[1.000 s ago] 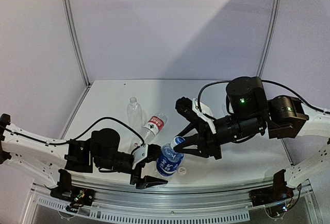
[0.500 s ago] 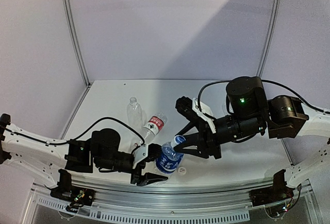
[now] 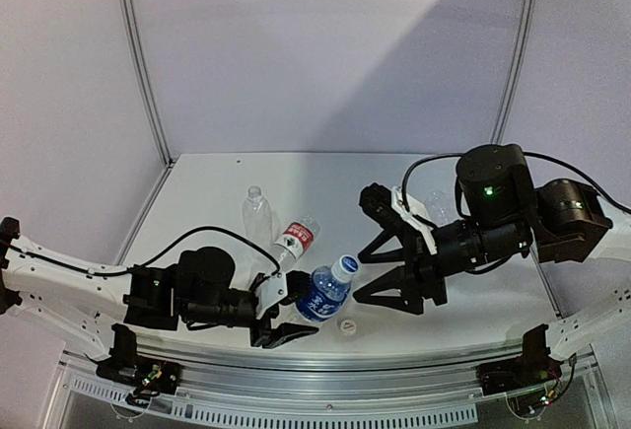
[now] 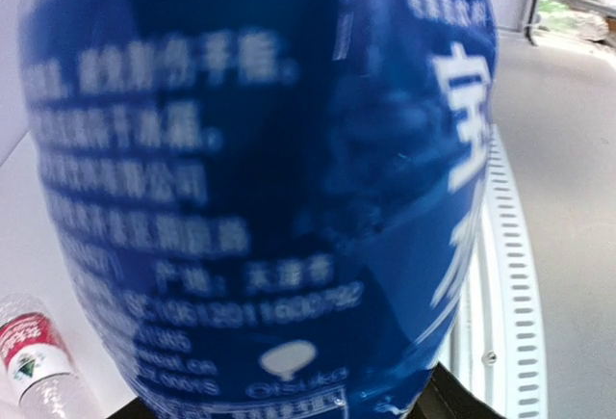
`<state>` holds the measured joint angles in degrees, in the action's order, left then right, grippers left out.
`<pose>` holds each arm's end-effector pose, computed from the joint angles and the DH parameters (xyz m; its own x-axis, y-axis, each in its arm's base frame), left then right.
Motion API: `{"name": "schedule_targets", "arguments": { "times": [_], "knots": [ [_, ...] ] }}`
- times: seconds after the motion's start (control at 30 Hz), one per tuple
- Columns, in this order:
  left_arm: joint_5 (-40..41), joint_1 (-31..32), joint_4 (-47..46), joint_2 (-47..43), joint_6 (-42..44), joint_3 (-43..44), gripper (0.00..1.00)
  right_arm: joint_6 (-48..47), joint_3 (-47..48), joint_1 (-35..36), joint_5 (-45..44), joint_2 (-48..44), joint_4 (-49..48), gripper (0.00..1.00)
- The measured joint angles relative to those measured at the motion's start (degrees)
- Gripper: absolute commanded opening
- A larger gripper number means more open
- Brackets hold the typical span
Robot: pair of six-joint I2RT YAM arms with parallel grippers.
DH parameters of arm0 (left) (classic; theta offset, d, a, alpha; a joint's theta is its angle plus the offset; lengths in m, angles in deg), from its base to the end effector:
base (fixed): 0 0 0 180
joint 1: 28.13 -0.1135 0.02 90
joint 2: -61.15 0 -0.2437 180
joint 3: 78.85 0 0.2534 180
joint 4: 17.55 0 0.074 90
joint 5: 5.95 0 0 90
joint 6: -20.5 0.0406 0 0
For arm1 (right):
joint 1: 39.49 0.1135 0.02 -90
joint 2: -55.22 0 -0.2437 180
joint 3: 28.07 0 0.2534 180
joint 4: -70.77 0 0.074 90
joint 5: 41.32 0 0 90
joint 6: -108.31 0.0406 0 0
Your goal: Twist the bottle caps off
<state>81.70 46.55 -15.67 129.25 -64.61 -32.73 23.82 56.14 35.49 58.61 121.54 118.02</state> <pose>0.0694 -0.2597 0.1984 -0.0235 0.4081 -0.9126 0.9791 0.1937 0.0614 0.0613 0.2555 0.3586 -0.2216 -0.4608 -0.8594 -0.9735 0.1551 0.1678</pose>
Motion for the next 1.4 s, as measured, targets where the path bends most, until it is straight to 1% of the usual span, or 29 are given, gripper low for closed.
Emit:
{"name": "schedule_targets", "arguments": {
  "times": [0.17, 0.23, 0.33, 0.4, 0.47, 0.57, 0.73, 0.87, 1.13, 1.4],
  "knots": [
    [3.32, 0.0, 1.16, 0.07, 0.0, 0.33, 0.61, 0.66, 0.0, 0.02, -0.5, -2.05, 2.05, 0.69],
    [4.83, 0.0, 1.81, 0.28, 0.0, 0.66, 0.61, 1.27, 0.0, 0.02, -0.94, -2.6, 2.95, 0.71],
    [7.21, 0.0, 2.99, 1.33, 0.04, 1.53, 0.6, 3.06, 0.02, 0.02, -4.02, -3.78, 4.66, 0.73],
    [9.18, 0.07, 3.96, 2.64, 0.11, 2.36, 0.58, 4.96, 0.48, 0.0, -7.96, -4.68, 7.13, 0.72],
    [11.17, 0.33, 4.76, 4.02, 0.39, 3.15, 0.58, 7.52, 1.75, -0.42, -10.93, -4.83, 9.86, 0.7],
    [14.43, 0.81, 5.86, 5.7, 1.09, 3.8, 0.58, 12.22, 3.06, -2.71, -11.91, -4.44, 12.83, 0.67],
    [19.52, 2.82, 7.08, 8.76, 2.51, 4.85, 0.58, 20.39, 1.86, -8.11, -7.41, -2.29, 14.45, 0.64],
    [22.4, 4.42, 7.41, 10.58, 3.65, 5.46, 0.57, 24.41, -0.22, -9.14, -3.82, -0.55, 14.47, 0.63],
    [26.32, 6.05, 7.5, 11.06, 5.2, 5.62, 0.57, 28.15, -0.5, -11.87, 1.88, 0.15, 12.28, 0.63],
    [29.31, 7.93, 7.41, 11.06, 6.71, 5.68, 0.57, 29.57, -2.1, -12.04, 6.78, 5.97, 9.27, 0.62]
  ]
}}
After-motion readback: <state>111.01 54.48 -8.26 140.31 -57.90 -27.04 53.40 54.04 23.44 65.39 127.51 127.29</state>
